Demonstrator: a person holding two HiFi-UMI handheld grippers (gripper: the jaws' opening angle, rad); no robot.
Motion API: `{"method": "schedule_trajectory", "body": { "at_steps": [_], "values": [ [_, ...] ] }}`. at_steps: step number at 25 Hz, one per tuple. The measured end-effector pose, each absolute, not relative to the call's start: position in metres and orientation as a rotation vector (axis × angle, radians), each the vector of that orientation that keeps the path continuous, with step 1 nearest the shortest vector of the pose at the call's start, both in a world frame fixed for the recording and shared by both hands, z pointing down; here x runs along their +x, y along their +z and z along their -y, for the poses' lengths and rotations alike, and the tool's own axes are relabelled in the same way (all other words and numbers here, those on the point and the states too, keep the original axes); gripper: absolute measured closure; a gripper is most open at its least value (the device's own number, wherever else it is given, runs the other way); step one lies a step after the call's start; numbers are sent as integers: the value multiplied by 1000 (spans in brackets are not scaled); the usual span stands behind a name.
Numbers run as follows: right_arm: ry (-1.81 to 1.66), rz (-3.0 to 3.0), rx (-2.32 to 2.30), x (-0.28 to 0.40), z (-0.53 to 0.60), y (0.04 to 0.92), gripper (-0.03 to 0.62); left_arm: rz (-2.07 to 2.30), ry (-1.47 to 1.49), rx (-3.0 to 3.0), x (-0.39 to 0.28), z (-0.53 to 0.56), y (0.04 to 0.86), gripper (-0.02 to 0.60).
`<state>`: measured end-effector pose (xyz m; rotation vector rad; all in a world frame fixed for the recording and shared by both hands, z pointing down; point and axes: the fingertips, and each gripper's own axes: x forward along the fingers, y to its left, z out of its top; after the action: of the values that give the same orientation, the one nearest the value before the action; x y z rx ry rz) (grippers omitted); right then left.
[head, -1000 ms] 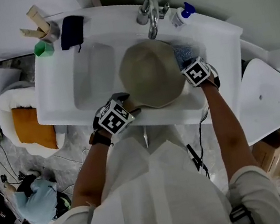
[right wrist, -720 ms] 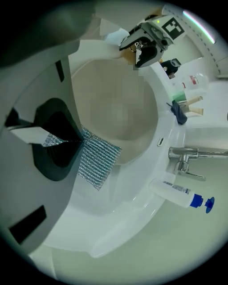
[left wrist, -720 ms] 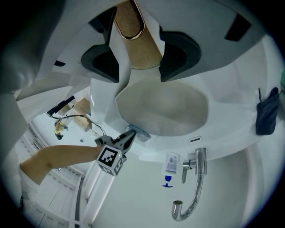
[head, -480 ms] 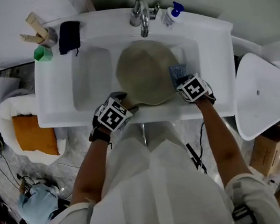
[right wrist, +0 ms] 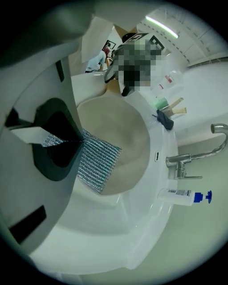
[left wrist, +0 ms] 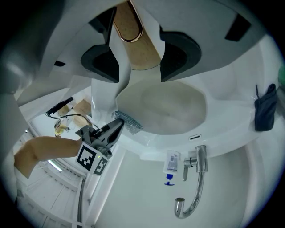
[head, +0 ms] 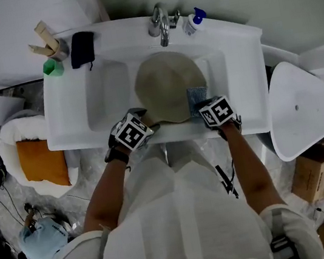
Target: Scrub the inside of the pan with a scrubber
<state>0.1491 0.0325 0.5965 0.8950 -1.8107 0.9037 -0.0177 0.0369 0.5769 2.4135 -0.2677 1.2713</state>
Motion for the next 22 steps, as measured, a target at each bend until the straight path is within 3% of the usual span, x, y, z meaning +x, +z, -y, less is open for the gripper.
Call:
{"method": "schedule_trajectory", "body": {
  "at_steps": [19,22],
  "values": [
    [939,1925,852,79,-2,604,576,510,1086,2484,-31,4,529,282],
    [944,1926,871,81,-4,606,477,509,1079,2479,-30,4,529,282]
  ]
}}
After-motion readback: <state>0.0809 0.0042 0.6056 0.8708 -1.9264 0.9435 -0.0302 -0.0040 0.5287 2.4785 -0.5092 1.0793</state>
